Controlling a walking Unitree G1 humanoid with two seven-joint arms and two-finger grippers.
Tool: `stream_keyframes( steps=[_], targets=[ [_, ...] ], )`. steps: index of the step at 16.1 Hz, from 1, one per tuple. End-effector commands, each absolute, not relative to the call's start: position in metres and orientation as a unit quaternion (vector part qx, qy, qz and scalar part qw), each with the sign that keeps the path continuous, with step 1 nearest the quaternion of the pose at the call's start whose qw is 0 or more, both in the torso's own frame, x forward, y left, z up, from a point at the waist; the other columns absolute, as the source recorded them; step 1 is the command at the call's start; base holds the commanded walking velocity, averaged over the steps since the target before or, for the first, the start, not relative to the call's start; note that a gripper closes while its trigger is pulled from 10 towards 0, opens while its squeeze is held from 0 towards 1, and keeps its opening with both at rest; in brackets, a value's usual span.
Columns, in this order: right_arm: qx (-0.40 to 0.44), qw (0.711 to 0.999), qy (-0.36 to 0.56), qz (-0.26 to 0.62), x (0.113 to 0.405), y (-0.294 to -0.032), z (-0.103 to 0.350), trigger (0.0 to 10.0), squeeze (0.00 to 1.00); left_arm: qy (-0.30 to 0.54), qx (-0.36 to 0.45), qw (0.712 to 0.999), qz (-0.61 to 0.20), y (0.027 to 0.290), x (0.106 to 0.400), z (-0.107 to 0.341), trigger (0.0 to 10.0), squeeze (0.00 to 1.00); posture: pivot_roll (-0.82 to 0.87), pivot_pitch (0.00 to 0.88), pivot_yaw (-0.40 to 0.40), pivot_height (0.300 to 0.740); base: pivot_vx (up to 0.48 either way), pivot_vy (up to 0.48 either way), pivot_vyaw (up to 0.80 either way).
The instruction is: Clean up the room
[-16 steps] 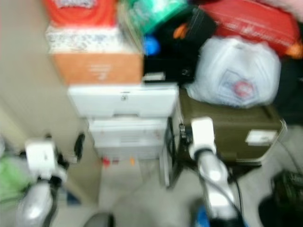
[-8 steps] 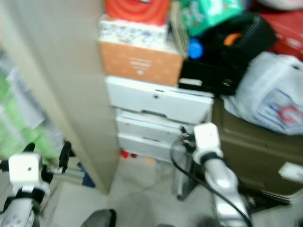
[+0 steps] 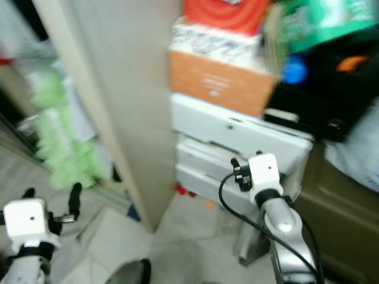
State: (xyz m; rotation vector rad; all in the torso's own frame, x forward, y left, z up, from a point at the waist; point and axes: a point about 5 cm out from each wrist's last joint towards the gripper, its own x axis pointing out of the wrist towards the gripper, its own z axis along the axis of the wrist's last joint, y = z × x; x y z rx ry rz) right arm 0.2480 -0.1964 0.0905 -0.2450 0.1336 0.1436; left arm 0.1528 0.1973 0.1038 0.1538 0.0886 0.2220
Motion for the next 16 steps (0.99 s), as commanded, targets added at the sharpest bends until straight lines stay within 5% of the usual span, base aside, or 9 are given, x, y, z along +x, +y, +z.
stream_keyframes(
  steps=[1,7,13,16],
  targets=[
    [-0.106,0.988,0.059,0.092,0.251,-0.188,0.094,10.0,0.0,0.04,0.092,0.987,0.129,0.204,0.152,0.107,10.0,0.0,0.02,0.07,-0.075,0.74,0.0,0.0,0.8],
    [-0.041,0.994,0.074,0.073,0.248,-0.188,0.078,10.0,0.0,0.026,0.106,0.986,0.126,0.205,0.171,0.101,10.0,0.0,0.01,0.0,-0.023,0.74,0.0,0.0,0.78],
    [-0.042,0.994,0.098,0.033,0.222,-0.199,0.057,10.0,0.0,0.028,0.133,0.984,0.113,0.213,0.184,0.089,10.0,0.0,-0.04,0.0,0.037,0.74,0.0,0.0,0.0],
    [-0.067,0.992,0.098,0.051,0.219,-0.2,0.053,10.0,0.0,0.033,0.134,0.982,0.125,0.213,0.182,0.083,10.0,0.0,-0.05,0.0,0.028,0.74,0.0,0.0,0.69]
  ],
)
